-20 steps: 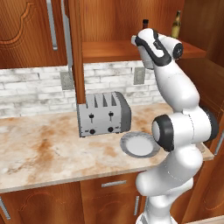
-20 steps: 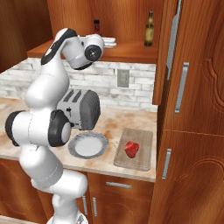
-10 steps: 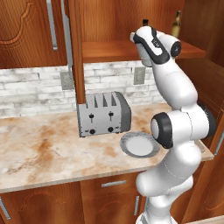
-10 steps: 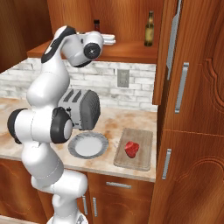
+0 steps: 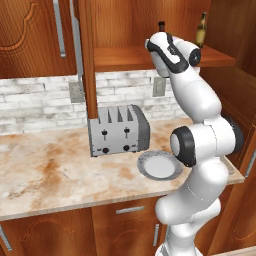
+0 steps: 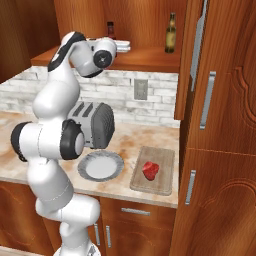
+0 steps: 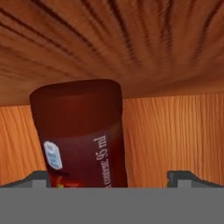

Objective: Pick the steak from the plate and place it on the cutting board. Then pick the condiment bottle from the cabinet and place it next to the cutting board.

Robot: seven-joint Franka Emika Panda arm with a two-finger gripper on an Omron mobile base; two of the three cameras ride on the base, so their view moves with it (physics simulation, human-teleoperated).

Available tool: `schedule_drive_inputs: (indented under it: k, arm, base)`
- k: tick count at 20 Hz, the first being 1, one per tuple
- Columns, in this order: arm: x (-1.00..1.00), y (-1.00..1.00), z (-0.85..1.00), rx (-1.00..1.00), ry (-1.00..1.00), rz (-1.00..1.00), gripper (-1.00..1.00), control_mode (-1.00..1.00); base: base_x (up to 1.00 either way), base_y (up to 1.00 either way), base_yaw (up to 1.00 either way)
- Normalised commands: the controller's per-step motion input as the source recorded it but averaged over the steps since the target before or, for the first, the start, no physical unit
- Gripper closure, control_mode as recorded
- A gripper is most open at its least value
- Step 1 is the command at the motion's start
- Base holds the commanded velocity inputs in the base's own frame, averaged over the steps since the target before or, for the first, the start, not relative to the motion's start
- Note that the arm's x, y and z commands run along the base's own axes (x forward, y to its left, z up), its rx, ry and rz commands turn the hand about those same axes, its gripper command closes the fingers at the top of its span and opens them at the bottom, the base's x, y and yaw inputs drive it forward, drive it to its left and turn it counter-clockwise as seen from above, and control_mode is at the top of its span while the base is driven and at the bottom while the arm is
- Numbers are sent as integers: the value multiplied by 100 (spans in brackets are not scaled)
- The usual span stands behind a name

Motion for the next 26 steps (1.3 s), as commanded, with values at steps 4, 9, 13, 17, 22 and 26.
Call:
schedule_drive_inputs:
  k: [4, 9, 13, 17, 22, 26]
  arm:
    - [8, 2, 2, 0, 4, -6, -100, -100]
    - [3, 2, 0, 0, 1, -1, 100, -100]
    - [0, 0, 0, 0, 0, 0, 100, -100]
    - [-3, 0, 1, 0, 1, 0, 100, -100]
    - [-28, 0, 14, 0, 0, 0, 100, -100]
    - [-40, 0, 24, 0, -3, 0, 100, -100]
  base:
    - [0, 0, 0]
    - [0, 0, 0]
    - [0, 0, 0]
    - [0, 0, 0]
    - [0, 0, 0]
    - [0, 0, 0]
